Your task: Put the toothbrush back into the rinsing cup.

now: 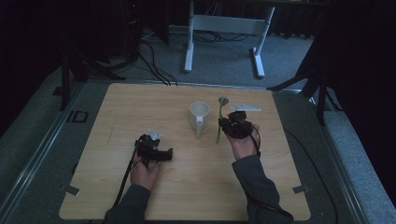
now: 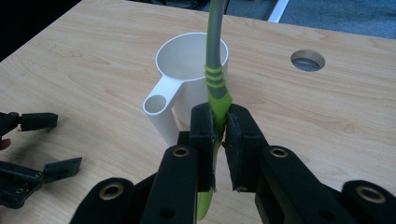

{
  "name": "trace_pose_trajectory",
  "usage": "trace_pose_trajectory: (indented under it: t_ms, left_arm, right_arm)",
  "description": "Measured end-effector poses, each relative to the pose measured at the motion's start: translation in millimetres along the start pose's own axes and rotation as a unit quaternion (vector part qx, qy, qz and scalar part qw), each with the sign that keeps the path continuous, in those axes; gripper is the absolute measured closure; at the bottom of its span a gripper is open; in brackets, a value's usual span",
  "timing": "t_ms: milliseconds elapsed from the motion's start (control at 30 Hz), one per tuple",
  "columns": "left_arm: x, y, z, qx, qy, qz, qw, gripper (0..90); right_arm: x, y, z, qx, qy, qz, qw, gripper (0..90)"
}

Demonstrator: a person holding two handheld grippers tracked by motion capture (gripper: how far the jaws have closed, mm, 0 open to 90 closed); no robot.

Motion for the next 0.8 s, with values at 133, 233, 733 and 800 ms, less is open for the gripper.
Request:
trace_pose_trajectory:
  t_ms: [133,233,733,800]
  left_arm:
    - [0.0,0.0,0.0,0.0,0.0,0.0,1.0,2.4]
    - [0.0,0.0,0.0,0.0,0.0,0.0,1.0,2.4]
    - [0.0,0.1,0.0,0.0,0.0,0.0,1.0,2.4]
    - [0.0,0.1,0.0,0.0,0.0,0.0,1.0,2.4]
  right_arm:
    - [0.2,-0.4,2.0,-0.005,-0.001,-0.002,1.0,81.5]
    - [0.2,-0.2,3.9,-0.01,-0.002,-0.002,0.9999,81.5]
    - [-0.9,2.6,12.9,-0.032,-0.008,-0.007,0.9994,81.5]
    - [-1.1,2.8,14.0,-0.035,-0.008,-0.007,0.9993,81.6]
Point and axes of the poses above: each handheld gripper's, and its own axes: y roughly backward along the jaws, z roughly out of its top, x roughly to its left, the point moved 10 cm from there along -y, roughly forward along the jaws, and after that the axes turned 3 degrees about -z, right-handed, at the moved point
